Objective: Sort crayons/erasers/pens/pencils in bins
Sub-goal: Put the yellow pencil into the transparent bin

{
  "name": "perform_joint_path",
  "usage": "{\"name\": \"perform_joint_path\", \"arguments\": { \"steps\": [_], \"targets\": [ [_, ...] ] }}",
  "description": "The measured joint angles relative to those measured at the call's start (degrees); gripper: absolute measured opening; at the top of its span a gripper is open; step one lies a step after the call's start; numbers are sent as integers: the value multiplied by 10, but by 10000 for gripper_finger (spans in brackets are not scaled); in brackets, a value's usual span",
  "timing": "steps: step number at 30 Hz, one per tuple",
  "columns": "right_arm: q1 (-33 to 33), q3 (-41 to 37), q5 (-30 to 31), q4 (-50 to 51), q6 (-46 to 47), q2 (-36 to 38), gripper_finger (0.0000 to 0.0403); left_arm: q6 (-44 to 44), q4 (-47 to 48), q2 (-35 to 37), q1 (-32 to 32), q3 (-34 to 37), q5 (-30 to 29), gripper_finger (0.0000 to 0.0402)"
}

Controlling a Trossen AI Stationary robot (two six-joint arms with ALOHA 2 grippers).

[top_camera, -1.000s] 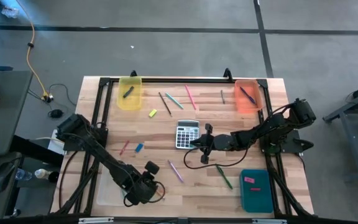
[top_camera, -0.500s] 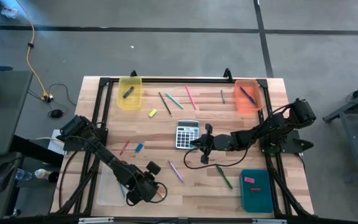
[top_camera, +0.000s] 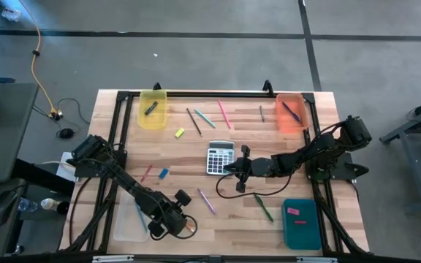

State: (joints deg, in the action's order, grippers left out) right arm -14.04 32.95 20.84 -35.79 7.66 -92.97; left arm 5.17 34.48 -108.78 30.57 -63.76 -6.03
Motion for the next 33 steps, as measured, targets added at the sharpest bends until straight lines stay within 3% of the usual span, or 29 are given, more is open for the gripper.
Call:
{"name": "perform_joint_path", "arguments": {
  "steps": [19,33],
  "targets": [
    [0,0,0,0,0,0,15,149,125,12,25,-114,-60,11],
    [0,0,0,2,0,0,15,83,390,12,101,-223,-70,11]
  ]
}}
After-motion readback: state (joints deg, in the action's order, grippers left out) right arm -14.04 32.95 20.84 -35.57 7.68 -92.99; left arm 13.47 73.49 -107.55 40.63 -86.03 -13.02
